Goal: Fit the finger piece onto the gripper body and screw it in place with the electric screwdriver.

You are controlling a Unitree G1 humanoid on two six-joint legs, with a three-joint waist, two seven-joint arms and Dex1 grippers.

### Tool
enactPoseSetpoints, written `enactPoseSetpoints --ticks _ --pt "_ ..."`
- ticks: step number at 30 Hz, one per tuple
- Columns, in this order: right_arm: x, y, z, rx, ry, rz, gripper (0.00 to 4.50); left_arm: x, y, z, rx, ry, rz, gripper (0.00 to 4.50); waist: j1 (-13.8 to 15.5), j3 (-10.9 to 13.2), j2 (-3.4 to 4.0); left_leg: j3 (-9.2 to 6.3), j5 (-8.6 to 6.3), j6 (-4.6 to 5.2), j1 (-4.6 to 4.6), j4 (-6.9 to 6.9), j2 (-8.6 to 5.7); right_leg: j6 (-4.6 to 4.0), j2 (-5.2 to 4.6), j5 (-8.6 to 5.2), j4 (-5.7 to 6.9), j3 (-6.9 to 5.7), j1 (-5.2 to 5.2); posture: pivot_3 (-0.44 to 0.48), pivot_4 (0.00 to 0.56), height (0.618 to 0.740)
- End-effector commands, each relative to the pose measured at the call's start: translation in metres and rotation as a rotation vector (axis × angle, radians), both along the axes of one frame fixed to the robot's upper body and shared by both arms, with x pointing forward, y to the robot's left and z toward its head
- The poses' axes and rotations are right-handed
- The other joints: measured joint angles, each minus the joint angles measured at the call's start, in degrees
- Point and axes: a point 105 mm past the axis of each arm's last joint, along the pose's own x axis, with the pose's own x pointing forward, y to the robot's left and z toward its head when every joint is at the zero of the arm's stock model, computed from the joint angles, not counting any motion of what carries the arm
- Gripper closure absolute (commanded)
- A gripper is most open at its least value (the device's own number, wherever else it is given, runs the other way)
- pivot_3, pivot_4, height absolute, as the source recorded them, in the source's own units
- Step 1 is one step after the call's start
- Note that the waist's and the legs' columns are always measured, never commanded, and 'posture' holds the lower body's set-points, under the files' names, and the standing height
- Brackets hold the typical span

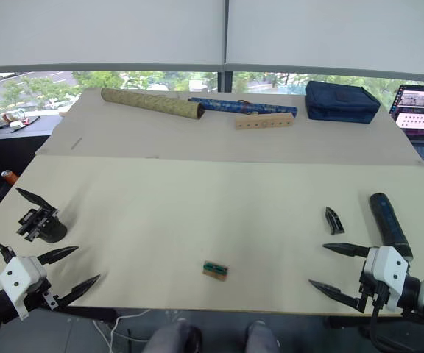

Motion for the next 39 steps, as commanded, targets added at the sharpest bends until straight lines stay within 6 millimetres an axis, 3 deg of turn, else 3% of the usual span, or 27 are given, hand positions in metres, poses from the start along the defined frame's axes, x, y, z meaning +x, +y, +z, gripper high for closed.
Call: enactPoseSetpoints --ticks 1,4,9,14,19,22,25,28,39 --pt "0.001 0.010 0.013 0.019 -0.047 0.050 0.04 -0.004 -0.004 0.015 -0.009 -0.036 -0.034 0.00 0.0 0.0 0.00 0.00 0.00 0.00 0.00 0.00 0.00 0.00 0.00 0.00 0.00 0.00 0.00 0.000 0.150 0.740" --pt "0.006 0.033 0.022 0.083 -0.076 0.119 0.04 -0.012 0.002 0.033 -0.108 -0.093 0.037 0.00 -0.8 0.0 -0.04 -0.02 0.00 0.00 -0.01 0.00 0.05 0.00 -0.01 0.00 0.00 0.03 -0.01 0.000 0.150 0.740" --pt "0.009 0.067 0.043 0.264 -0.140 0.200 0.04 -0.033 0.027 0.025 -0.217 -0.081 0.243 0.00 -1.5 0.0 -0.01 -0.05 0.01 -0.04 0.02 -0.04 0.08 0.00 -0.05 0.00 0.02 0.03 -0.01 0.000 0.150 0.740" --pt "-0.004 0.096 0.057 0.419 -0.218 0.345 0.04 -0.050 0.057 0.024 -0.337 -0.167 0.514 0.00 -1.1 0.0 -0.16 -0.16 -0.04 -0.01 0.02 0.02 0.08 0.00 -0.03 -0.01 -0.04 -0.06 -0.10 0.000 0.150 0.740" --pt "-0.009 0.105 0.056 0.452 -0.253 0.386 0.04 -0.072 0.066 0.008 -0.392 -0.157 0.670 0.00 -1.1 0.0 -0.22 -0.10 -0.13 0.13 0.02 0.12 0.01 0.01 -0.08 0.00 -0.10 0.00 -0.08 0.000 0.150 0.740" --pt "-0.011 0.107 0.057 0.460 -0.259 0.410 0.04 -0.074 0.068 0.005 -0.423 -0.154 0.726 0.00 -1.0 0.0 -0.29 -0.13 -0.14 0.13 0.02 0.19 0.02 0.00 -0.09 0.00 -0.08 -0.01 -0.08 0.000 0.150 0.740" --pt "-0.008 0.103 0.055 0.466 -0.252 0.402 0.04 -0.062 0.060 0.010 -0.401 -0.161 0.682 0.00 -1.0 0.0 -0.31 -0.14 -0.13 0.13 0.03 0.21 0.02 -0.01 -0.08 0.00 -0.05 -0.01 -0.08 0.000 0.150 0.740" --pt "-0.007 0.100 0.051 0.465 -0.239 0.400 0.04 -0.038 0.059 0.016 -0.363 -0.163 0.648 0.00 -0.7 0.0 -0.31 -0.14 -0.13 0.13 0.04 0.22 0.02 -0.02 -0.08 0.00 -0.04 -0.02 -0.08 0.000 0.150 0.740" --pt "-0.005 0.098 0.043 0.446 -0.250 0.382 0.04 0.015 0.071 -0.009 -0.303 -0.083 0.693 0.00 -1.4 -0.1 -0.30 -0.01 0.05 -0.38 -0.01 0.23 0.03 0.00 0.07 0.05 0.20 0.01 0.01 0.000 0.150 0.740"
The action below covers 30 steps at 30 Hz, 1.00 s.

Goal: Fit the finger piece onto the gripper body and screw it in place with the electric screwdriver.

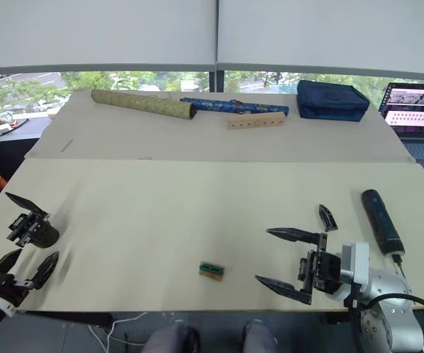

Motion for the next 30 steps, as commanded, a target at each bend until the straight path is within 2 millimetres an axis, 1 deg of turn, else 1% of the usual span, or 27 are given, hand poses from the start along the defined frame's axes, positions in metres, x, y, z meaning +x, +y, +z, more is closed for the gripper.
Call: enactPoseSetpoints --ticks 1,5,10,13,17,18,19,22,23,25,26,28,29,30 --pt "-0.002 0.001 0.005 -0.001 -0.049 -0.005 0.04 0.006 0.007 0.000 0.031 0.000 0.033 0.00 0.0 0.0 0.00 0.00 -0.01 0.00 0.01 0.00 0.00 0.00 0.00 0.00 0.01 0.00 0.00 0.000 0.150 0.740" --pt "0.000 0.000 0.006 -0.010 -0.057 -0.028 0.04 0.022 0.008 -0.003 0.024 -0.029 0.066 0.00 0.0 0.0 -0.01 -0.01 -0.03 0.01 0.03 0.00 0.00 0.00 -0.01 0.00 0.08 0.01 -0.01 0.000 0.150 0.740" --pt "0.001 0.001 0.006 -0.021 -0.061 -0.038 0.04 0.037 0.012 -0.004 0.033 -0.054 0.100 0.00 0.2 0.0 -0.02 -0.02 -0.03 0.01 0.07 0.00 -0.02 0.00 -0.08 0.00 0.20 0.01 -0.02 0.000 0.150 0.740" --pt "0.000 0.001 0.007 -0.028 -0.063 -0.045 0.04 0.046 0.010 -0.003 0.037 -0.073 0.083 0.00 0.2 0.0 -0.02 -0.01 -0.02 -0.01 0.08 0.00 -0.02 0.00 -0.11 0.00 0.33 0.01 -0.06 0.000 0.150 0.740" --pt "0.001 0.002 0.008 -0.038 -0.058 -0.052 0.04 0.051 0.007 -0.006 0.023 -0.072 0.053 0.00 0.1 0.0 -0.02 0.00 0.01 -0.06 0.08 0.00 -0.02 0.00 -0.13 0.00 0.37 0.01 -0.08 0.000 0.150 0.740" --pt "0.001 0.002 0.008 -0.040 -0.057 -0.053 0.00 0.052 0.007 -0.007 0.018 -0.073 0.050 0.53 0.1 0.0 -0.02 0.00 0.00 -0.05 0.09 0.00 -0.02 0.00 -0.13 -0.01 0.38 0.02 -0.08 0.000 0.150 0.740" --pt "0.001 0.003 0.009 -0.042 -0.057 -0.053 0.00 0.053 0.007 -0.008 0.013 -0.070 0.048 0.82 0.2 0.0 -0.02 0.00 0.00 -0.04 0.11 0.00 -0.02 0.00 -0.14 -0.01 0.39 0.01 -0.08 0.000 0.150 0.740" --pt "0.001 0.004 0.009 -0.046 -0.055 -0.053 0.00 0.054 0.007 -0.010 0.008 -0.067 0.049 2.17 0.4 0.0 -0.01 0.00 -0.02 0.00 0.13 0.00 -0.03 0.00 -0.22 -0.01 0.41 0.01 -0.07 0.000 0.150 0.740" --pt "0.002 0.004 0.010 -0.048 -0.055 -0.054 0.00 0.053 0.005 -0.009 0.002 -0.080 0.042 2.18 0.5 0.0 -0.01 -0.01 -0.03 0.00 0.13 0.00 -0.04 0.00 -0.23 -0.01 0.41 0.00 -0.06 0.000 0.150 0.740" --pt "0.002 0.003 0.010 -0.051 -0.054 -0.058 0.00 0.053 -0.003 -0.001 -0.014 -0.133 0.011 2.18 0.5 0.0 -0.01 -0.01 -0.03 0.01 0.14 0.00 -0.04 0.00 -0.28 -0.01 0.42 -0.01 -0.07 0.000 0.150 0.740" --pt "0.002 0.002 0.010 -0.054 -0.053 -0.061 0.00 0.054 -0.012 0.010 -0.024 -0.197 -0.032 2.18 0.5 0.0 -0.01 0.00 -0.03 0.01 0.13 0.00 -0.04 0.00 -0.32 -0.01 0.42 -0.01 -0.07 0.000 0.150 0.740" --pt "0.001 0.000 0.009 -0.061 -0.047 -0.065 0.00 0.053 -0.041 0.037 -0.092 -0.321 -0.159 2.18 0.5 0.0 -0.06 0.02 -0.01 -0.03 0.09 0.00 -0.06 0.02 -0.37 -0.02 0.39 -0.02 -0.09 0.000 0.150 0.740" --pt "0.001 -0.002 0.009 -0.066 -0.045 -0.067 0.00 0.052 -0.058 0.048 -0.101 -0.357 -0.231 2.18 0.6 0.1 -0.22 0.02 -0.01 -0.04 0.02 0.02 -0.07 0.04 -0.45 -0.03 0.37 -0.03 -0.11 0.000 0.150 0.740" --pt "0.001 -0.003 0.009 -0.069 -0.043 -0.068 0.00 0.050 -0.068 0.053 -0.105 -0.371 -0.273 2.18 0.8 0.2 -0.38 0.02 -0.01 -0.04 -0.06 0.10 -0.07 0.05 -0.50 -0.03 0.36 -0.06 -0.15 0.000 0.150 0.740"
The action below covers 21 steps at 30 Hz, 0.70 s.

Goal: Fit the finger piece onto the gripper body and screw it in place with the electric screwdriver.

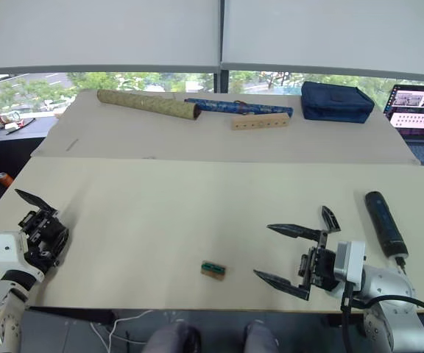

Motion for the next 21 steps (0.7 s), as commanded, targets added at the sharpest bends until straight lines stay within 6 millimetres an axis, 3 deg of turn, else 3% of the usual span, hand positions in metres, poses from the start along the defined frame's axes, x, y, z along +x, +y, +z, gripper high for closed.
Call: enactPoseSetpoints --ticks 1,5,11,15,21 --pt "-0.002 -0.004 0.008 -0.009 -0.024 -0.004 0.00 0.004 -0.050 0.061 0.035 -0.218 -0.228 2.18 0.3 0.2 -0.31 -0.03 0.00 -0.02 -0.04 0.04 0.00 0.00 -0.02 0.00 -0.02 -0.03 0.00 0.000 0.150 0.740" --pt "-0.006 -0.008 0.007 -0.018 -0.009 -0.011 0.00 0.005 -0.114 0.073 0.070 -0.223 -0.479 2.18 0.5 0.2 -0.40 -0.05 -0.05 -0.09 -0.04 0.08 -0.01 -0.01 0.00 0.01 -0.05 -0.03 0.06 0.000 0.150 0.740" --pt "-0.011 -0.008 0.005 -0.027 0.007 -0.014 0.00 0.015 -0.179 0.061 0.116 -0.187 -0.758 2.18 0.5 0.2 -0.28 0.03 0.02 -0.01 -0.01 0.08 -0.03 -0.01 0.30 0.00 0.01 0.02 0.07 0.000 0.150 0.740" --pt "-0.015 -0.009 0.004 -0.037 0.015 -0.024 0.00 0.028 -0.205 0.049 0.217 -0.164 -0.858 2.18 0.4 0.2 -0.26 0.00 0.01 0.02 -0.01 0.08 0.03 -0.03 0.51 0.00 0.07 0.07 0.06 0.000 0.150 0.740" --pt "-0.023 -0.008 0.004 -0.045 0.028 -0.045 0.00 0.036 -0.235 0.032 0.235 -0.143 -0.971 2.18 0.5 0.2 -0.24 -0.01 0.01 0.04 -0.03 0.07 0.06 -0.02 0.54 -0.01 0.05 0.08 0.05 0.000 0.150 0.740"
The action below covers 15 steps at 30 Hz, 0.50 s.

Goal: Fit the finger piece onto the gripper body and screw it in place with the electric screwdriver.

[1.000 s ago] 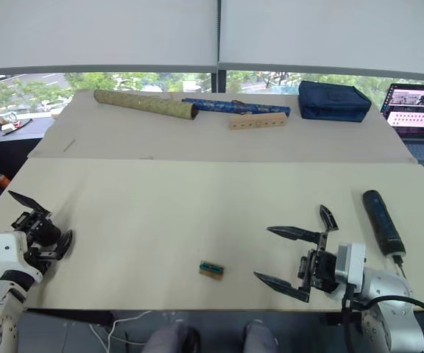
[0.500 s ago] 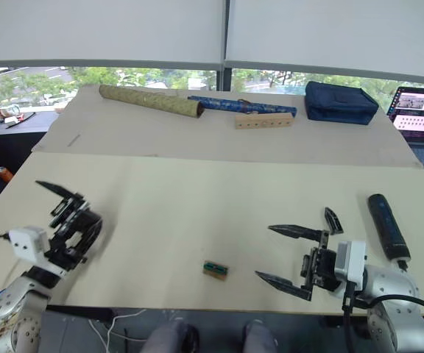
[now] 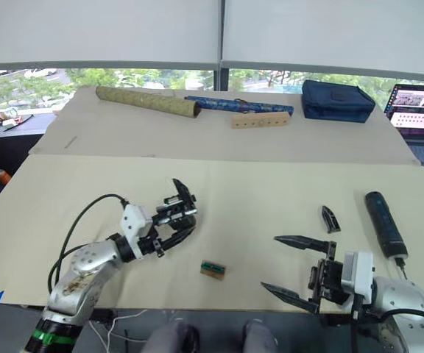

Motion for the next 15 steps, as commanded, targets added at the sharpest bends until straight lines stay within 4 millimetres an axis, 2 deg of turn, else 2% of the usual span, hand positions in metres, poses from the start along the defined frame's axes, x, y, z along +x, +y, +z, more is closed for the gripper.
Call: enactPoseSetpoints --ticks 1,6,15 --pt "-0.003 0.000 0.012 0.001 -0.041 -0.006 0.00 0.001 -0.021 0.014 -0.008 -0.090 -0.082 2.18 0.0 0.0 -0.01 0.01 0.00 0.00 -0.02 0.02 0.00 0.00 -0.01 0.00 0.00 0.00 0.00 0.000 0.150 0.740" --pt "-0.006 -0.001 0.012 -0.004 -0.031 -0.022 0.00 0.009 -0.041 0.006 0.032 -0.085 -0.131 2.18 0.6 0.0 -0.02 -0.02 -0.07 0.13 -0.02 0.08 -0.02 0.00 -0.03 0.00 0.01 -0.01 0.01 0.000 0.150 0.740" --pt "-0.011 -0.005 0.005 -0.018 -0.018 -0.046 0.00 0.005 -0.051 -0.009 0.073 -0.075 -0.181 2.18 0.5 0.0 -0.01 -0.03 -0.16 0.29 -0.01 0.08 -0.01 0.01 -0.05 0.00 0.01 0.00 0.01 0.000 0.150 0.740"
